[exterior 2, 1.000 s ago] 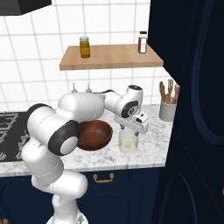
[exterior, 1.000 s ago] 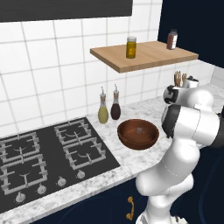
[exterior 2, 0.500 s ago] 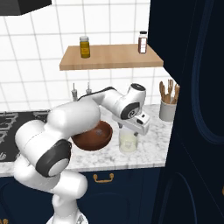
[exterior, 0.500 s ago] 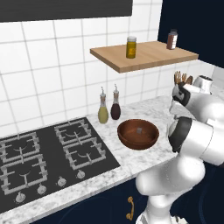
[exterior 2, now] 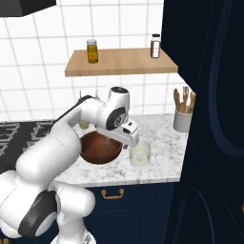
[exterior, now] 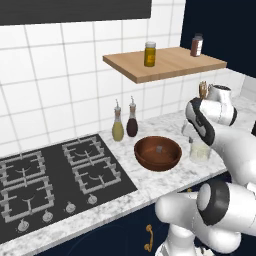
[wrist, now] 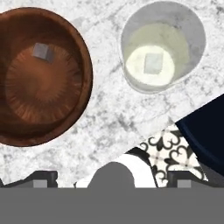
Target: Grab a lemon wedge from the fridge and one ice cube from the ice bowl, and put them in the glass of lemonade.
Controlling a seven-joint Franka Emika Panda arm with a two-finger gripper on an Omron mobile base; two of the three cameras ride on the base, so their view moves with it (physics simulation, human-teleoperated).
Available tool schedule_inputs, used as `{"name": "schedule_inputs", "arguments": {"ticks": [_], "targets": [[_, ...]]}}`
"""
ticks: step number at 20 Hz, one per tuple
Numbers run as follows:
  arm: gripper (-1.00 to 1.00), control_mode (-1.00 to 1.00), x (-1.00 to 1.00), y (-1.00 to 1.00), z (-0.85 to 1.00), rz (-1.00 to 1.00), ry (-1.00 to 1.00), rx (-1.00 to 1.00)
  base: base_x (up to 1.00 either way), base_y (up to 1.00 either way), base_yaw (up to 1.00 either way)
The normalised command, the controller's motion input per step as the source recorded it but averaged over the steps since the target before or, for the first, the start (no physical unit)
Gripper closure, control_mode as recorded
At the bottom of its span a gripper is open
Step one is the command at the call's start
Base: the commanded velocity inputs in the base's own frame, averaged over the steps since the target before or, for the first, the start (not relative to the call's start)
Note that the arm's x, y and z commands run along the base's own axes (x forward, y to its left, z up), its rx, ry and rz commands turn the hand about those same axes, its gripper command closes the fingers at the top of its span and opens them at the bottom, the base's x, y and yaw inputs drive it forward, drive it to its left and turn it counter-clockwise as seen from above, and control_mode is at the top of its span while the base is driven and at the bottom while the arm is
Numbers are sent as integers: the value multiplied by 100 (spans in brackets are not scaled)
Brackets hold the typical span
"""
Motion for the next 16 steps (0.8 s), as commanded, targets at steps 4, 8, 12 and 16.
{"name": "schedule_inputs", "arguments": {"ticks": [4, 8, 12, 16], "targets": [[-100, -100, -99, 34, -1, 8, 0, 0, 0, 0, 0], [-100, -100, -62, 25, 0, 4, 0, 0, 0, 0, 0], [-100, -100, -2, 0, 0, 0, 0, 0, 0, 0, 0], [-100, -100, 0, 0, 0, 0, 0, 0, 0, 0, 0]]}}
